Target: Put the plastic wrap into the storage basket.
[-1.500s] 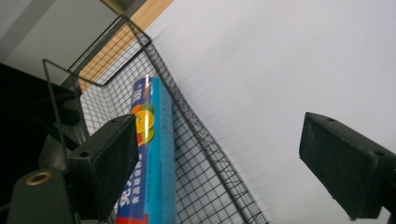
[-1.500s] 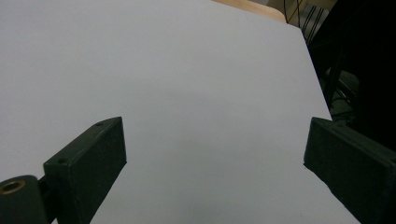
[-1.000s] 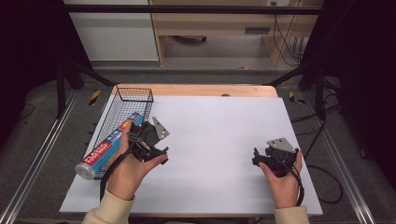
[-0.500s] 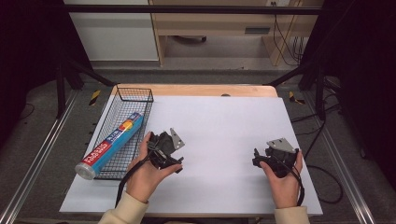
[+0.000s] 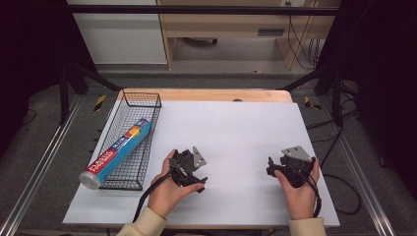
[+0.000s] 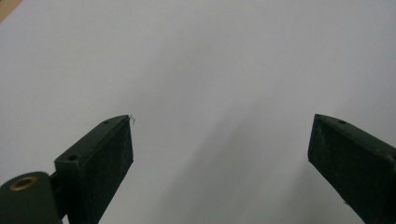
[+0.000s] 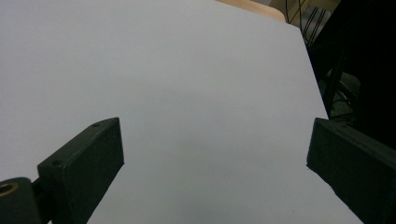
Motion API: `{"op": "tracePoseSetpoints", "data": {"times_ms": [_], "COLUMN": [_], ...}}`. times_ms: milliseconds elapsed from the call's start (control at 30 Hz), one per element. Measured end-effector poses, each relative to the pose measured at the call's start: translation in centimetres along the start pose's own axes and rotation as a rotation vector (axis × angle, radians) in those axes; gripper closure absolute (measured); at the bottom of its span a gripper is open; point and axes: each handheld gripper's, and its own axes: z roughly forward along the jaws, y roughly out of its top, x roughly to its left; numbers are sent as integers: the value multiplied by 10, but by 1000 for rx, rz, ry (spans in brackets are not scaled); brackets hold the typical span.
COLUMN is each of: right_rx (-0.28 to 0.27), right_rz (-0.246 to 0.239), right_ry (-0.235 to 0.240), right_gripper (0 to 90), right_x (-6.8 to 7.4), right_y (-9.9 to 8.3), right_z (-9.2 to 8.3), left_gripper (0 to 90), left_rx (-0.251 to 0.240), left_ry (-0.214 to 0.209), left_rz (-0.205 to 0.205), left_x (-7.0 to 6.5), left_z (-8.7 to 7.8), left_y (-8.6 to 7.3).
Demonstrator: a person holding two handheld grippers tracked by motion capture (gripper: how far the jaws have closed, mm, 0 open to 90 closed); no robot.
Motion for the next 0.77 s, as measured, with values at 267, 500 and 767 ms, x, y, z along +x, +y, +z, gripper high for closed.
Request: {"op": "tracePoseSetpoints", "data": {"times_ms": [267,500,767], "right_rx": [5,18,-10], "right_rz": [10,8,-13], "right_ry": [3,35,112], "right_gripper": [42,42,42], "right_x": [-3,-2,3], "right_y": [-4,-11,-16], "right_z": [-3,-8,-16], "left_gripper": [69,50,48], "left_rx": [-114,-173,-224], "left_ry": [-119,-198,-221], "left_rz": [-52,-26,-34], "left_x": [13,19,19], "left_z": [15,17,9], "left_y": [-20,-35,-43]}}
